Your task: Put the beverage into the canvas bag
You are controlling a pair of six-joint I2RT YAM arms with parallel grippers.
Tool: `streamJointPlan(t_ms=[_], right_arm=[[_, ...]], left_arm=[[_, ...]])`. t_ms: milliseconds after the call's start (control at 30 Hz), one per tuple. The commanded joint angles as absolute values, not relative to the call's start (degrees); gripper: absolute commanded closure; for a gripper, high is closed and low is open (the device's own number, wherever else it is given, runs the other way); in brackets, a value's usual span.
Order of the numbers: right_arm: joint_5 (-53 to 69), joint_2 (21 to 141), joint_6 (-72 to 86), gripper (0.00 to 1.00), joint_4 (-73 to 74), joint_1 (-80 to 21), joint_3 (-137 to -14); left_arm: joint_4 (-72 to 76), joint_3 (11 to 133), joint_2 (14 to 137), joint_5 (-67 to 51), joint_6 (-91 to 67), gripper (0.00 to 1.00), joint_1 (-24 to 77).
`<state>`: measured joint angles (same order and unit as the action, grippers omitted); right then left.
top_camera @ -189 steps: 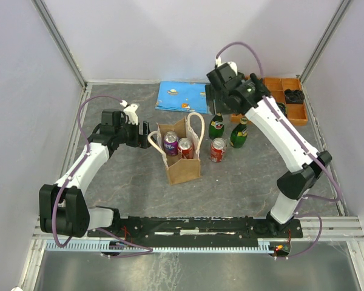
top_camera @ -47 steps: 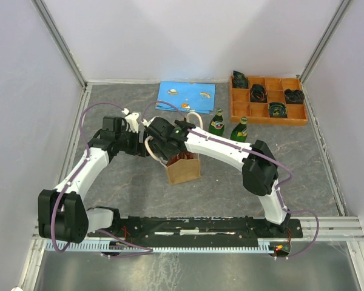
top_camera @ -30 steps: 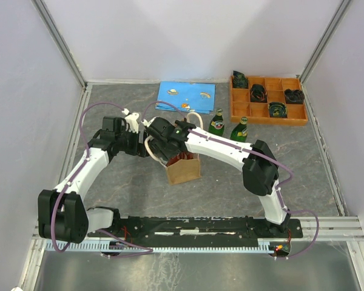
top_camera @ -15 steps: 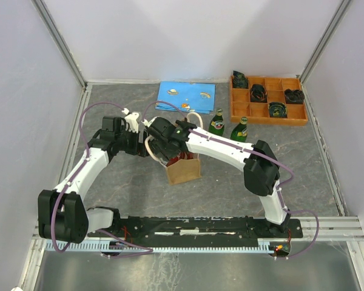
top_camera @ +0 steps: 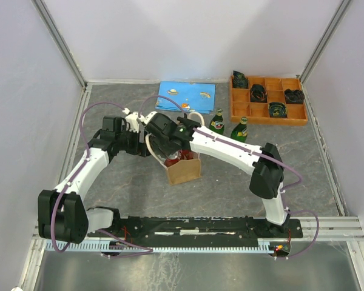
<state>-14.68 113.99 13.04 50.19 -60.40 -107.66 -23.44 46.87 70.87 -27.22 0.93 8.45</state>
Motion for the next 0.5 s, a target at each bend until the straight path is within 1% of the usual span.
streamJointPlan(t_ms=[0,67,133,233,333,467], right_arm=[[-23.53,109.22,10.71,0.19,48.07,-60.67,-116.92],[-27.68,110.30,9.20,0.18,51.45,-58.76,-123.36],[-29.26,111.53,8.93,0.18,54.11,-54.55,-130.27],[-30.23,112.62,9.82,0.18,57.62,-48.18,-135.43],[-28.43,111.31,10.22,0.18,58.58,-43.72,-134.95],[-24.86,109.71,10.63,0.19,56.91,-43.22,-128.84]], left_arm=[[-21.09,47.37,70.16,-29.04,2.92,0.10,8.64],[-21.05,47.31,70.14,-29.09,2.83,0.10,8.70],[-20.80,47.15,70.21,-29.22,2.73,0.10,8.63],[-20.45,47.40,70.44,-29.29,2.56,0.10,8.70],[-20.24,47.67,70.61,-29.31,2.50,0.10,8.73],[-19.55,47.00,70.75,-29.68,1.95,0.10,8.64]])
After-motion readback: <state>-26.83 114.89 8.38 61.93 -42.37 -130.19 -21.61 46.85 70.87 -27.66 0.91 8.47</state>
